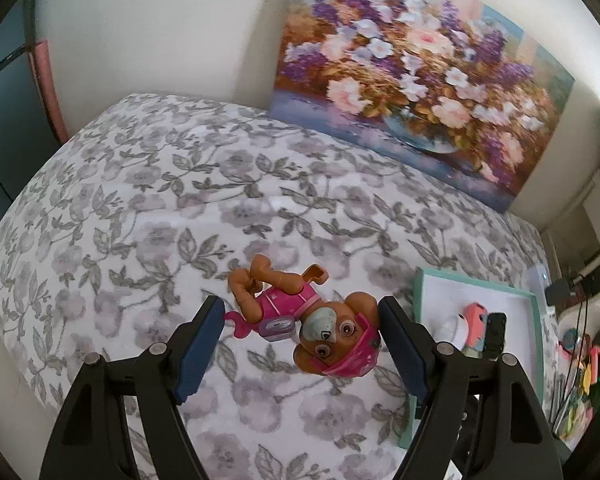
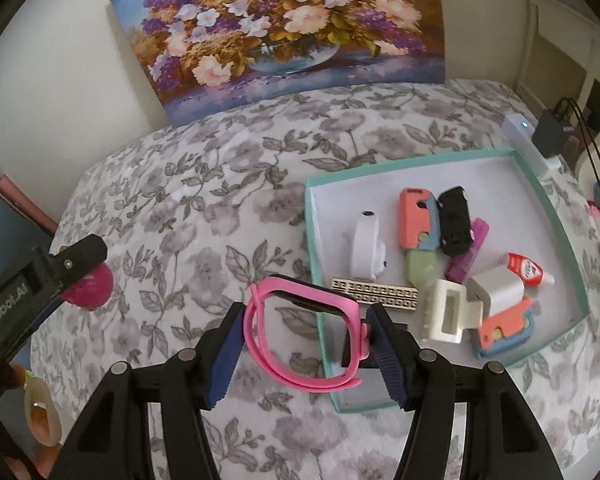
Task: Organize rigid objects
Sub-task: 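Carry the toy figure and pink watch band into the tray and release both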
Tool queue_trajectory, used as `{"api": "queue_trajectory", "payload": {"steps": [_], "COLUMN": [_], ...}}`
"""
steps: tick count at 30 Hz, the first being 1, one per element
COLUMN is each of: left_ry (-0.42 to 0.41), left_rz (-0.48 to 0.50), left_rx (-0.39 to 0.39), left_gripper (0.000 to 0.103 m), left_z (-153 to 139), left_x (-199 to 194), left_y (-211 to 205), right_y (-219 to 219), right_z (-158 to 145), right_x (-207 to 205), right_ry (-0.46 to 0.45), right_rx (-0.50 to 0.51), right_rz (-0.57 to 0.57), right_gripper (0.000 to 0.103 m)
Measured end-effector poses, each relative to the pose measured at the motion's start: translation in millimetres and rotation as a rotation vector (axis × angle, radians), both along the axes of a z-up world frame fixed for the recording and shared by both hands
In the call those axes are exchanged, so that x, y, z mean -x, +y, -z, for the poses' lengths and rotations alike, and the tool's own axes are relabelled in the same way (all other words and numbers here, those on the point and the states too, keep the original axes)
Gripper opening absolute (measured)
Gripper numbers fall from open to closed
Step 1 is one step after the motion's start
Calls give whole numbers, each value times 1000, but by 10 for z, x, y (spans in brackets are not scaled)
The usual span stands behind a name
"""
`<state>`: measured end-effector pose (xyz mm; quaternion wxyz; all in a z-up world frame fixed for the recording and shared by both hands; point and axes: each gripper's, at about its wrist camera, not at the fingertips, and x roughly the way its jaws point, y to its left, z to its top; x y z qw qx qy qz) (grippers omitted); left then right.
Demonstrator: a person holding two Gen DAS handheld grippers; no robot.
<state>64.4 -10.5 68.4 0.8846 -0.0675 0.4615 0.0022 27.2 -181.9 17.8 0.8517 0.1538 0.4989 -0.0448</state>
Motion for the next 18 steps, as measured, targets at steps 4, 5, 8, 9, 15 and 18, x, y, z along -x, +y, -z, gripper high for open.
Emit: {"api": "queue_trajectory", "payload": {"steps": [4,5,8,9,15,18], "left_ry": [2,5,10,12,25,29], "left_rz": [48,62,103,117,214,268], "left_rx": [3,4,2,2,-8,-14], "left_gripper": [79,79,79,79,79,79], "left_z": [10,18,37,44,106,157], "left_x": [28,31,50,56,132,167], "left_y": [-161,-211,-374,-427,-791,-994], "right_y": [-191,-275,-487,-577,-976,-1151], "right_z": [63,96,169,185,249,300], "right_x": [6,7,20,31,121,171], "right_ry": [20,29,50,53,66,75], "right_rx": [-7,-9,-27,-33,-46,-59], "right_rz": [36,55,106,128,225,268], "right_gripper": [64,64,64,64,64,65]}}
